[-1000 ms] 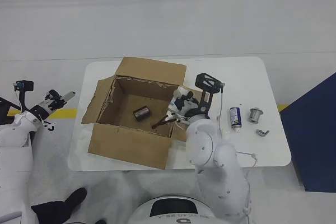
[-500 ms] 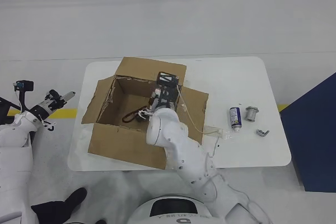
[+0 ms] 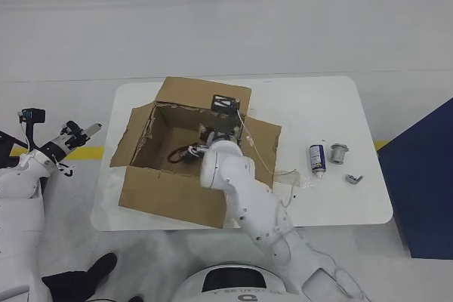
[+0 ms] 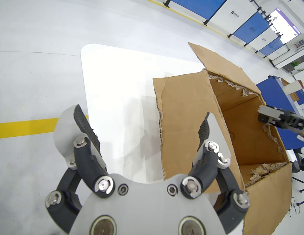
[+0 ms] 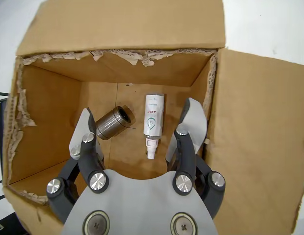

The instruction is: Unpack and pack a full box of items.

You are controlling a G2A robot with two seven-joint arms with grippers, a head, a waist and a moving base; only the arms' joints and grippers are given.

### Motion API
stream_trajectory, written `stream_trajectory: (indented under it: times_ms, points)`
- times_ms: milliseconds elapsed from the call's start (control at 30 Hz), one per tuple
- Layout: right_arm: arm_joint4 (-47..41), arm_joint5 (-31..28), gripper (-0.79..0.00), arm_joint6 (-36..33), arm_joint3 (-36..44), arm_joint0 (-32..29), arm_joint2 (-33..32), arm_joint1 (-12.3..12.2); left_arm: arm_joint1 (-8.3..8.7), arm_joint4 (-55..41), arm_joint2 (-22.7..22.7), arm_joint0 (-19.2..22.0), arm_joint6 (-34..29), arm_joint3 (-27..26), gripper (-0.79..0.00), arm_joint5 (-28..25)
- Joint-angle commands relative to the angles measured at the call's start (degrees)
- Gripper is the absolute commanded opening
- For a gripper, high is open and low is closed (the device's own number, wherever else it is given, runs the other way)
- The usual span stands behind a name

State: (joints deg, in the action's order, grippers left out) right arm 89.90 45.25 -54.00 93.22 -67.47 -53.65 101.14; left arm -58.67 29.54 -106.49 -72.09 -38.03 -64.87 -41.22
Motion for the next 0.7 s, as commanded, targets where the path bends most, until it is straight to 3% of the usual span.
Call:
stream_trajectory:
  times_ms: [0, 133, 300, 500, 667]
  points:
    - [1.5, -0.9, 0.0, 0.4, 9.1, -3.7, -2.2, -0.6, 0.0, 0.0, 0.0, 0.0, 0.0, 0.0, 0.0, 0.0]
    - [3.7, -3.0, 0.0, -0.3, 23.7, -10.8, -9.3, -1.9, 0.0, 0.0, 0.0, 0.0, 0.0, 0.0, 0.0, 0.0]
    - [7.3, -2.7, 0.0, -0.5, 31.6, -16.1, -21.0, -2.8, 0.0, 0.0, 0.0, 0.0, 0.0, 0.0, 0.0, 0.0]
    - [11.8, -3.1, 0.0, -7.9, 23.9, -13.1, -36.5, -3.6, 0.0, 0.0, 0.0, 0.0, 0.0, 0.0, 0.0, 0.0]
    - [17.7, -9.1, 0.0, -14.1, 12.5, -7.5, -44.9, -4.3, 0.0, 0.0, 0.0, 0.0, 0.0, 0.0, 0.0, 0.0]
